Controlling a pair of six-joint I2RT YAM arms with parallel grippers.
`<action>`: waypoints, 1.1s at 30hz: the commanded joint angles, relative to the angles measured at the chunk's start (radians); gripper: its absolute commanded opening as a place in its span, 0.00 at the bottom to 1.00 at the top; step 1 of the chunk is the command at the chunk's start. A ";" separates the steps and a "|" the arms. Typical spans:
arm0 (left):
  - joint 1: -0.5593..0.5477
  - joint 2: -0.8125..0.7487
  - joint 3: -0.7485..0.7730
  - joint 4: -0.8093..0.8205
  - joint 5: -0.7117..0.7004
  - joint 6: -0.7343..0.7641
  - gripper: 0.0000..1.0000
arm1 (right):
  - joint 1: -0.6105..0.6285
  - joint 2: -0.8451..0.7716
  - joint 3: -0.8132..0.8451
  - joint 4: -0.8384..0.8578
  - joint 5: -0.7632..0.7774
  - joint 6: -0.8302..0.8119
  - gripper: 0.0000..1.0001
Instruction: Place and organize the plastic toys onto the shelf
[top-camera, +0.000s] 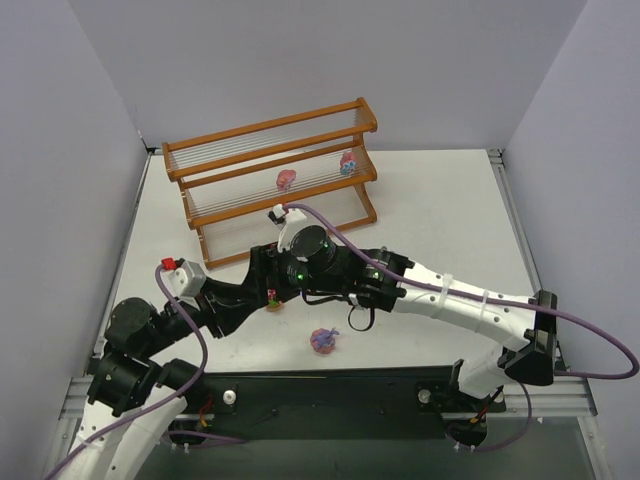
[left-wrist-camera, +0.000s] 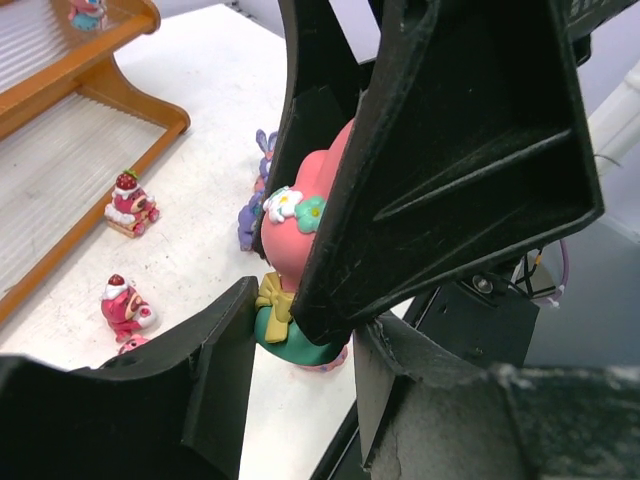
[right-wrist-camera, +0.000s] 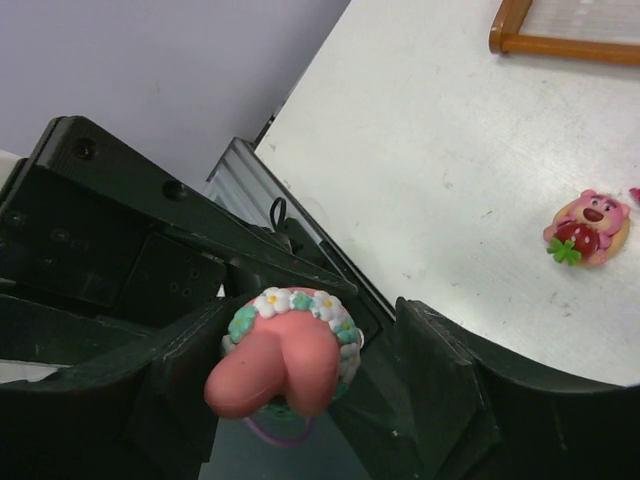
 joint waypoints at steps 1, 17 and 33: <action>0.003 -0.056 0.003 0.078 -0.056 -0.067 0.00 | 0.046 -0.085 -0.066 0.140 0.161 -0.051 0.67; 0.005 -0.175 -0.028 0.147 -0.207 -0.226 0.00 | 0.218 -0.124 -0.247 0.554 0.405 -0.297 0.68; 0.008 -0.268 -0.090 0.228 -0.247 -0.266 0.00 | 0.247 -0.069 -0.292 0.732 0.499 -0.246 0.58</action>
